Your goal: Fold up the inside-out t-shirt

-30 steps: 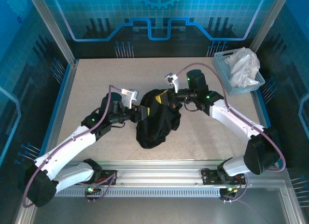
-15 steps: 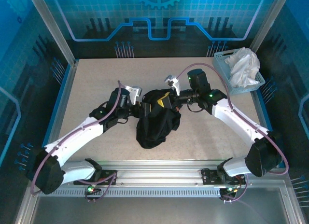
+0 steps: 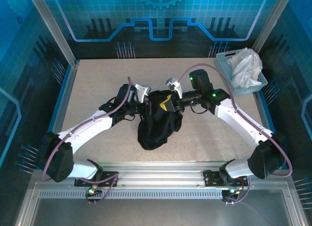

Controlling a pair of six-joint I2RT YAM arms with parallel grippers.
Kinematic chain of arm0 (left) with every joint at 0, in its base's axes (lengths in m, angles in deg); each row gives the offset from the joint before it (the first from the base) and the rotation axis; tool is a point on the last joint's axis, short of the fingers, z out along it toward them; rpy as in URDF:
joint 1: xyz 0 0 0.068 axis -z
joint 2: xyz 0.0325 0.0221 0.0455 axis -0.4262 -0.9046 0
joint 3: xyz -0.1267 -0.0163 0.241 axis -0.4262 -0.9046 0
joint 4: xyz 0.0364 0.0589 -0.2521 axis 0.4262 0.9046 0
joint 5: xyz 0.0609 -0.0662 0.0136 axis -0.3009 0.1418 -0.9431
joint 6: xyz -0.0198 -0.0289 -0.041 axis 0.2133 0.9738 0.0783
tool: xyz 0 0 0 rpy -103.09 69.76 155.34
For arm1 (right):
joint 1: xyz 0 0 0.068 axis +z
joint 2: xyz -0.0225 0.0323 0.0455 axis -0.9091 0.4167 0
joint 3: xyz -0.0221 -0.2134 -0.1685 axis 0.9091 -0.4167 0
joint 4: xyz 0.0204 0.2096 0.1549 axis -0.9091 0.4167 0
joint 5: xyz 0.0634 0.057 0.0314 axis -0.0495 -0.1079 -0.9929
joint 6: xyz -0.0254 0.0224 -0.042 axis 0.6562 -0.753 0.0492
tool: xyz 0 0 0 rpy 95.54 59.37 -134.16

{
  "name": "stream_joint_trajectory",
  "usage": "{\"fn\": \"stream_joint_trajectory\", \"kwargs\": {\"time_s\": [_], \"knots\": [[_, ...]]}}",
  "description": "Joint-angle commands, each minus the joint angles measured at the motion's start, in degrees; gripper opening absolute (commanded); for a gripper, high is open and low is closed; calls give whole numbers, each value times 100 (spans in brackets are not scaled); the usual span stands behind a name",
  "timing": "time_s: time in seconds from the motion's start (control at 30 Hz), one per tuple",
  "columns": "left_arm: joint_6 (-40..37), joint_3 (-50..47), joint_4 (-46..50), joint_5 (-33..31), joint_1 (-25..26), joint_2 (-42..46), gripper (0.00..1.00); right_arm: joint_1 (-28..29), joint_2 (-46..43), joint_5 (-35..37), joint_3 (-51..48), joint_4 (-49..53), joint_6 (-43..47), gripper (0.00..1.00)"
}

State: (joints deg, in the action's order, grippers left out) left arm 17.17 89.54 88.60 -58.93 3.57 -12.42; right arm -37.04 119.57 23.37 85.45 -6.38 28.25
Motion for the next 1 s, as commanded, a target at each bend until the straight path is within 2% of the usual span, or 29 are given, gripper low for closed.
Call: {"fn": "stream_joint_trajectory", "kwargs": {"time_s": [0.0, 0.07, 0.13, 0.27, 0.47, 0.67, 0.83, 0.97], "knots": [[401, -143, -750, 959, -242, 415, 3, -151, -143, 1483, 219, 398, -571, 14], [736, -410, -1158, 1321, -326, 760, 0, -100, -197, 2553, 258, 685, -714, 17], [1011, -615, -1471, 1544, -348, 1064, 0, 44, -285, 3095, 171, 699, -753, 21], [1292, -847, -1828, 1795, -374, 1490, 0, 255, -576, 3238, -99, 327, -791, 30], [1392, -862, -1825, 1790, -401, 1662, 0, 503, -901, 3957, -85, 636, -592, 39], [1417, -828, -1825, 1744, -405, 1643, 0, 1159, -1450, 3796, -777, 268, -263, 43], [1459, -807, -1824, 1762, -415, 1638, 0, 1418, -1171, 3915, -1064, -104, -418, 44], [1434, -842, -1792, 1756, -410, 1696, 0, 1416, -701, 4385, -954, -272, -504, 43]]}}
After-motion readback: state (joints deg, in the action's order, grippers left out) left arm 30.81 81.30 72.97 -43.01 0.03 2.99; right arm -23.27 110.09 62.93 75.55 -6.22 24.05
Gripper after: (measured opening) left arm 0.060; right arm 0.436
